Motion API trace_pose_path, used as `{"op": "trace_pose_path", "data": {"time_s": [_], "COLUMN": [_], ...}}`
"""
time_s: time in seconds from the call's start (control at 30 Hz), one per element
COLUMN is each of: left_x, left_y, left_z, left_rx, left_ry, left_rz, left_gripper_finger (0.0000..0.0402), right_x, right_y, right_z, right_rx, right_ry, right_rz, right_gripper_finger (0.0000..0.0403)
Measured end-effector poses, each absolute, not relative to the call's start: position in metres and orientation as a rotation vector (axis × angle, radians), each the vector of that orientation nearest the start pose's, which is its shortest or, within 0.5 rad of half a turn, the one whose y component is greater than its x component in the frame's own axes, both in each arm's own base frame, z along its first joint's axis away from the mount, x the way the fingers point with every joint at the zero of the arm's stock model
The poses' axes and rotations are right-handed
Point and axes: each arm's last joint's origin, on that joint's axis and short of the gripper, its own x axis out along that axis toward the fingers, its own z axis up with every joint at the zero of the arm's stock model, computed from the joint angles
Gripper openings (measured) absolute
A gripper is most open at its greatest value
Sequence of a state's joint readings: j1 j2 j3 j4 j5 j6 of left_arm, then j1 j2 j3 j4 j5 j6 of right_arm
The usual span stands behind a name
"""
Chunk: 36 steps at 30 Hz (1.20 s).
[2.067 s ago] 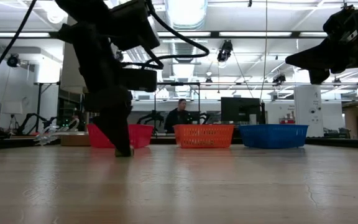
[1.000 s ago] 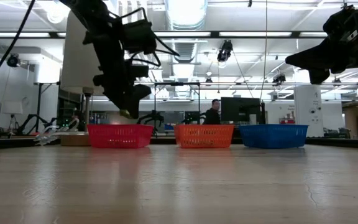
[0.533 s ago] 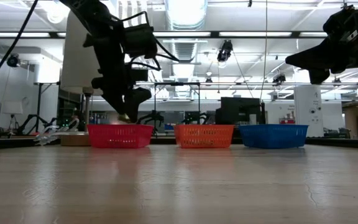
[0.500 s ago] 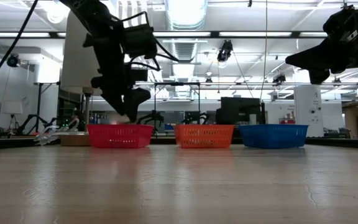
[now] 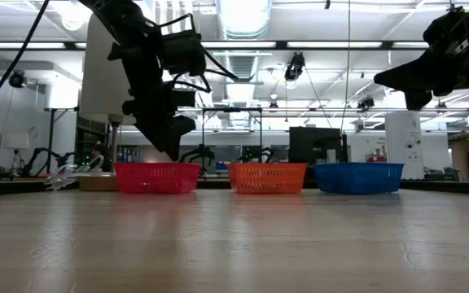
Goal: Pick and place Stapler, Stapler remover, tape
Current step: Return to Home Position
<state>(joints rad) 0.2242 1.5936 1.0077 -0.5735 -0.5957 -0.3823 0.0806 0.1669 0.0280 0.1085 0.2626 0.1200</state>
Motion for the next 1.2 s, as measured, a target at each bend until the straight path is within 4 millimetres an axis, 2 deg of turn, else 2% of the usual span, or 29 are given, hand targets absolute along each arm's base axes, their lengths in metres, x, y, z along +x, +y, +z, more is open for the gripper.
{"op": "trace_pose_path", "data": {"time_s": [0.1, 0.2, 0.37, 0.47, 0.5, 0.67, 0.8, 1.03, 1.2], "left_x": [0.292, 0.297, 0.302, 0.305, 0.307, 0.313, 0.304, 0.257, 0.216], "left_y": [0.075, 0.065, 0.049, 0.037, 0.033, 0.008, -0.001, -0.015, -0.015], "left_z": [0.199, 0.200, 0.204, 0.207, 0.208, 0.214, 0.225, 0.238, 0.227], "left_rx": [-0.063, -0.025, -0.020, -0.043, -0.059, -0.052, -0.089, -0.171, -0.191], "left_ry": [1.004, 0.982, 0.951, 0.940, 0.930, 0.822, 0.679, 0.464, 0.404], "left_rz": [0.890, 0.848, 0.769, 0.653, 0.607, 0.342, 0.242, 0.169, 0.154], "left_gripper_finger": [0.0241, 0.0197, 0.0087, 0.0021, 0.0011, 0.0013, 0.0005, 0.0012, 0.0010], "right_x": [0.107, 0.107, 0.107, 0.107, 0.107, 0.107, 0.107, 0.107, 0.107], "right_y": [0.001, 0.001, 0.001, 0.001, 0.001, 0.001, 0.001, 0.001, 0.001], "right_z": [0.170, 0.170, 0.170, 0.170, 0.170, 0.170, 0.170, 0.170, 0.170], "right_rx": [0.114, 0.114, 0.114, 0.114, 0.114, 0.114, 0.114, 0.115, 0.115], "right_ry": [0.019, 0.019, 0.019, 0.019, 0.019, 0.019, 0.019, 0.019, 0.019], "right_rz": [-0.184, -0.184, -0.184, -0.184, -0.184, -0.184, -0.183, -0.184, -0.184], "right_gripper_finger": [0.0008, 0.0008, 0.0008, 0.0008, 0.0008, 0.0008, 0.0008, 0.0008, 0.0008]}}
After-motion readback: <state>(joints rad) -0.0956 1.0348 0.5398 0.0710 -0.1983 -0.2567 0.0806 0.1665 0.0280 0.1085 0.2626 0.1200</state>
